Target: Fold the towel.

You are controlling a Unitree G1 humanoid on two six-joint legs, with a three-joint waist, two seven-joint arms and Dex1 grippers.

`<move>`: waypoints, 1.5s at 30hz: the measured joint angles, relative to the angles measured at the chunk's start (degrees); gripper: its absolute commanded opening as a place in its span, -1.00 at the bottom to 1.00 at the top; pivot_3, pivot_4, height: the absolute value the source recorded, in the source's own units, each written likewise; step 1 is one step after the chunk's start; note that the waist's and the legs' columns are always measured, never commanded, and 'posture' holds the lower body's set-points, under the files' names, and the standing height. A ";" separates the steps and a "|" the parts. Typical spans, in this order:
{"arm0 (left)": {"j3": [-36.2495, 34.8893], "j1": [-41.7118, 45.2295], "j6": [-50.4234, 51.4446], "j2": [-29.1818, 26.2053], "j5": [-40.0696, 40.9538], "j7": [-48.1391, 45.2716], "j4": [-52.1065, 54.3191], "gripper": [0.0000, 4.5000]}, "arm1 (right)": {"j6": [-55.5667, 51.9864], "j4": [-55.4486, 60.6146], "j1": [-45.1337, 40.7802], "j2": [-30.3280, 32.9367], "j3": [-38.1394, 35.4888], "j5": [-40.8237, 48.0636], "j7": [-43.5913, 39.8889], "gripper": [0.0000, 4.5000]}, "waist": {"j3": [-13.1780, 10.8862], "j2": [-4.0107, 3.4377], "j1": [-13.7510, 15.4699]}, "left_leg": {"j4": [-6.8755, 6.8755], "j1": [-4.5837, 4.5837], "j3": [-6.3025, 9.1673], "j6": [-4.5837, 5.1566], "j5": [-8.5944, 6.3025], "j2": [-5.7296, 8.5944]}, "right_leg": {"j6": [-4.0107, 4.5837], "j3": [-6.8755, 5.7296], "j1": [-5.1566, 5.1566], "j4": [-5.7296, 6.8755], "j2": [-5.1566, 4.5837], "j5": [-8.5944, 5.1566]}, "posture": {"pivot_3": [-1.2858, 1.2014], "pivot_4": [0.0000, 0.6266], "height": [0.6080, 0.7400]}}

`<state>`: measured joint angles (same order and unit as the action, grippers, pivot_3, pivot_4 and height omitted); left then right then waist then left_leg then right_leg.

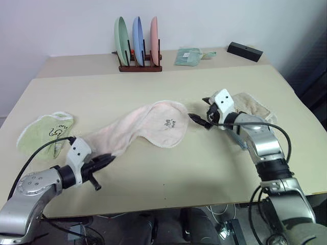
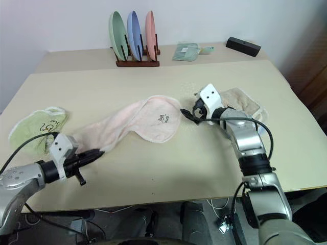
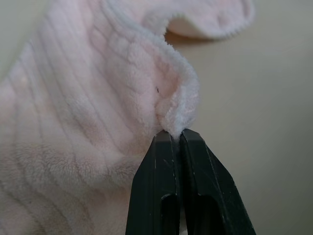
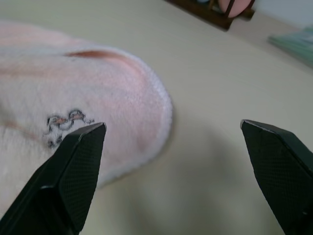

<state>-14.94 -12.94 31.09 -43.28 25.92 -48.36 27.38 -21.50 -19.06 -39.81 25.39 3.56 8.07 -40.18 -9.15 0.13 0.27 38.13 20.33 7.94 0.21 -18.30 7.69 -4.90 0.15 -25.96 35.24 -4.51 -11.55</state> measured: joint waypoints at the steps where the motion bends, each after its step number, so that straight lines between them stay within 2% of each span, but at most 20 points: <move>1: 0.10 -0.14 0.00 -0.17 -0.02 -0.11 -0.01 -0.99 | -0.79 -2.30 -1.58 -0.76 0.10 0.01 -0.16 1.00 | 0.00 0.00 0.09 | 0.00 0.00 0.00 0.00 0.00 0.00 | 0.00 0.00 0.00 0.00 0.00 0.00 | 0.03 -0.52 1.00; 5: 0.77 0.31 -0.27 -0.35 -0.46 0.02 -0.18 -0.99 | -0.74 -14.83 -9.15 -4.18 0.99 -1.19 -0.01 1.00 | 0.00 0.00 0.04 | 0.00 0.00 -0.01 0.00 0.00 0.00 | 0.01 0.00 -0.01 0.00 0.00 0.01 | 0.03 -0.52 1.00; 11: 2.89 0.87 -1.30 0.78 -1.66 1.19 -0.43 -0.99 | 2.20 -32.89 -16.15 -9.34 1.17 -2.51 -0.12 1.00 | 0.00 -0.01 -0.73 | -0.03 0.06 -0.01 -0.01 0.01 0.00 | 0.02 0.01 -0.10 0.02 0.00 0.02 | 0.03 -0.52 1.00; 16: 3.00 -0.54 -2.69 1.43 -2.22 2.24 -0.42 -1.00 | 5.72 -41.12 -19.85 -10.28 -0.19 -3.44 1.70 -0.01 | -0.01 -0.03 -1.19 | -0.06 0.07 -0.05 -0.01 0.00 0.00 | 0.02 0.05 -0.19 0.06 0.02 0.02 | 0.03 -0.52 1.00; 17: 3.00 -1.00 -2.92 1.56 -2.24 2.32 -0.41 -1.00 | 5.94 -41.84 -20.00 -10.30 -0.91 -3.24 1.66 -0.29 | -0.01 -0.03 -1.20 | -0.07 0.07 -0.06 -0.01 0.00 0.00 | 0.02 0.06 -0.21 0.06 0.02 0.02 | 0.03 -0.52 1.00; 20: 2.88 -2.14 -3.30 1.62 -2.23 2.32 -0.36 -1.00 | 6.57 -42.12 -19.99 -10.44 -2.21 -2.71 1.05 -0.97 | -0.02 -0.05 -1.22 | -0.07 0.09 -0.09 -0.01 0.00 0.00 | 0.02 0.10 -0.25 0.07 0.02 0.02 | 0.03 -0.52 1.00; 23: 2.32 -2.26 -3.91 2.04 -1.90 2.46 -0.40 -1.00 | 7.49 -40.37 -19.83 -10.30 -2.27 -2.73 0.11 -0.99 | -0.03 -0.06 -1.23 | -0.07 0.12 -0.10 -0.01 0.00 0.00 | 0.02 0.11 -0.30 0.09 0.03 0.02 | 0.03 -0.52 1.00; 26: -1.14 3.79 -4.68 4.73 -0.23 5.19 -2.92 -1.00 | 12.60 -32.05 -17.47 -7.65 -0.43 -4.92 -1.05 -0.99 | -0.06 -0.10 -0.58 | 0.01 0.18 -0.08 -0.02 0.01 0.02 | 0.01 0.06 -0.31 0.13 0.01 0.02 | 0.03 -0.52 1.00; 29: -5.16 14.73 -6.26 5.90 0.12 9.90 -7.90 -1.00 | 17.93 -25.58 -17.14 -4.80 -0.03 -6.55 -1.00 -0.99 | -0.04 -0.08 -0.68 | 0.03 0.14 -0.08 -0.04 0.02 0.03 | 0.01 0.05 -0.29 0.19 0.00 0.03 | 0.03 -0.52 1.00; 37: -7.19 45.64 -12.22 5.96 -3.08 22.31 -26.61 -1.00 | 29.34 -22.04 -25.09 0.22 -3.12 -6.23 1.33 -0.99 | -0.05 -0.05 -1.57 | -0.02 0.29 -0.18 -0.06 0.03 0.02 | 0.01 0.05 -0.56 0.15 0.00 0.04 | 0.03 -0.52 1.00; 39: -7.76 47.02 -13.12 4.76 -2.72 21.64 -26.94 -1.00 | 30.56 -18.60 -26.30 1.29 -4.01 -5.28 0.35 -0.99 | -0.04 -0.06 -2.01 | -0.12 0.22 -0.22 -0.04 0.01 0.01 | 0.01 0.05 -0.55 0.10 -0.02 0.04 | 0.03 -0.52 1.00; 41: -7.86 44.49 -13.39 3.91 -2.16 18.74 -26.60 -1.00 | 30.34 -15.18 -25.83 2.82 -4.12 -4.53 -1.55 -0.99 | -0.04 -0.06 -2.52 | -0.14 0.19 -0.22 0.01 -0.04 0.02 | 0.00 0.03 -0.50 0.06 -0.03 0.04 | 0.03 -0.52 1.00; 45: -6.06 32.08 -9.80 3.65 0.09 12.83 -20.77 -1.00 | 25.87 -6.60 -17.26 4.02 -3.69 -2.29 -6.47 -0.99 | -0.03 -0.05 -2.77 | -0.09 0.21 -0.22 0.04 -0.06 0.00 | 0.00 0.04 -0.49 0.07 -0.03 0.04 | 0.03 -0.52 1.00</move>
<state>-21.00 19.15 21.29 -39.63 26.02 -35.54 6.61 4.37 -25.66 -57.07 29.40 -0.13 5.77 -46.65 -9.18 0.07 -2.50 38.04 20.54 7.72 0.25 -18.36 7.69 -4.90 0.20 -26.45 35.31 -4.53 -11.52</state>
